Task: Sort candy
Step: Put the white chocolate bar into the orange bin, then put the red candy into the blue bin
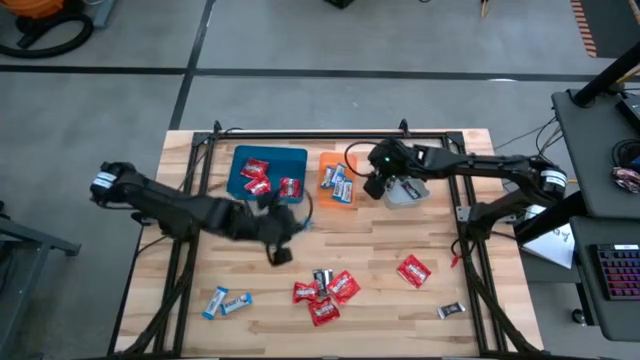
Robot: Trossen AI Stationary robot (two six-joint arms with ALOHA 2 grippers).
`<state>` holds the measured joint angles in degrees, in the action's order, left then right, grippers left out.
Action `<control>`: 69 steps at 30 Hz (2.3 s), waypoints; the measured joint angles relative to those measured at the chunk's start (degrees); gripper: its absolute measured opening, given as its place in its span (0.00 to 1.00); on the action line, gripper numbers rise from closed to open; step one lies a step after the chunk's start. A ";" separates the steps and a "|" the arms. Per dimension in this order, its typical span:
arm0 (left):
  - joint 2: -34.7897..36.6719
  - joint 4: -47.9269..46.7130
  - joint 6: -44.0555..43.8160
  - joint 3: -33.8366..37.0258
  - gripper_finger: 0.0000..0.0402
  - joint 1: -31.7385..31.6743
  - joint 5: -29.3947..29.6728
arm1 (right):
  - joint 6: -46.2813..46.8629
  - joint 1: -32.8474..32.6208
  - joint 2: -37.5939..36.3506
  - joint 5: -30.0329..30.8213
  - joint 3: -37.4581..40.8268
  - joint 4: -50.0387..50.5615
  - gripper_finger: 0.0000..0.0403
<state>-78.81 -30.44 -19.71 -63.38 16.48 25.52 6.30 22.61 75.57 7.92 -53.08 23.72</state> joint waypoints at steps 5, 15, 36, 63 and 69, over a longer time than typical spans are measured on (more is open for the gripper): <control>-1.22 10.02 17.86 -3.10 0.10 -9.67 -4.65 | 0.05 -1.00 -2.86 0.00 0.00 0.10 0.53; -12.49 24.23 21.13 -4.18 0.10 -27.14 -13.37 | 3.77 -3.10 -9.70 -0.02 0.00 2.17 0.53; -33.31 11.96 14.85 -21.01 0.13 -34.48 -16.07 | 20.72 -21.86 -11.65 -1.05 -0.04 17.18 0.53; -30.34 9.99 19.19 -22.26 0.35 -31.36 -24.93 | 59.27 -38.95 -11.58 -5.42 3.39 35.26 0.53; -27.60 10.38 20.68 -22.26 0.35 -29.26 -26.81 | 65.08 -40.92 -11.56 -10.63 9.16 31.71 0.53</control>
<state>-106.41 -20.05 0.97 -85.65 -12.78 -1.29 71.38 -18.31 64.01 -2.71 -43.92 55.43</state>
